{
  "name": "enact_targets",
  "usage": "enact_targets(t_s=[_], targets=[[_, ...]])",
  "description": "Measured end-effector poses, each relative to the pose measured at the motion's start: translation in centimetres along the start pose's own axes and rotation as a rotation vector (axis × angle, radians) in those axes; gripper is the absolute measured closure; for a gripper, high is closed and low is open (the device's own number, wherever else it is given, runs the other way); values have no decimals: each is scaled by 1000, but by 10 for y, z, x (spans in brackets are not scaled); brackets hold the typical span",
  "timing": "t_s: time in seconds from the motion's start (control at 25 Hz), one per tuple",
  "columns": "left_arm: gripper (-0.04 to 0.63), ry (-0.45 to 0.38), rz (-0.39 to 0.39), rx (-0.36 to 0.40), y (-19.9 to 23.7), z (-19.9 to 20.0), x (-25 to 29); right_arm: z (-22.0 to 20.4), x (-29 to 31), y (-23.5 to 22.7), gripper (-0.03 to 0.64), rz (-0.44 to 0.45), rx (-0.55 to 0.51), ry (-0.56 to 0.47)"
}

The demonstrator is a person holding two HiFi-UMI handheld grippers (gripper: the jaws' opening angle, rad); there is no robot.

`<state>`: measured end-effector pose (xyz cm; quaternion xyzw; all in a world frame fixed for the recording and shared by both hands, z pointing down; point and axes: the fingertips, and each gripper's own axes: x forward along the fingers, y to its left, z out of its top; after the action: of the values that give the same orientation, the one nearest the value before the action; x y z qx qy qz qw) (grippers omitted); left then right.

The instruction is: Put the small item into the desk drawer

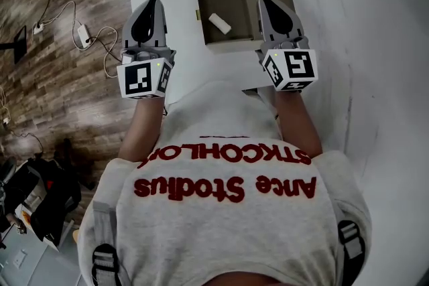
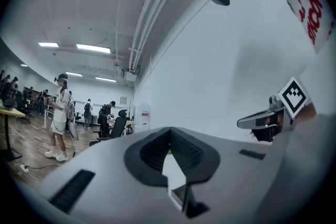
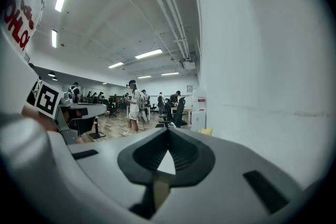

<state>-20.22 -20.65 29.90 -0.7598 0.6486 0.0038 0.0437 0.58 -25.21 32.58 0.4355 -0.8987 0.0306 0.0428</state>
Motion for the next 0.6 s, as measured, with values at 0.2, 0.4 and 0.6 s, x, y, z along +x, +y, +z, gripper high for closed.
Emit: enact_targets(t_s=[0.2,0.4,0.6], targets=[[588,0,-5,-10,-4,-1,-4,7,-5,-2,612,-9,4,-28],[588,-9,1,-10,-4,1,-6,8,-7,-2,612,-9,-1,-30],[588,-9,7,-15,-5,2,-4,11,-7,-6,612,-11,8,-33]])
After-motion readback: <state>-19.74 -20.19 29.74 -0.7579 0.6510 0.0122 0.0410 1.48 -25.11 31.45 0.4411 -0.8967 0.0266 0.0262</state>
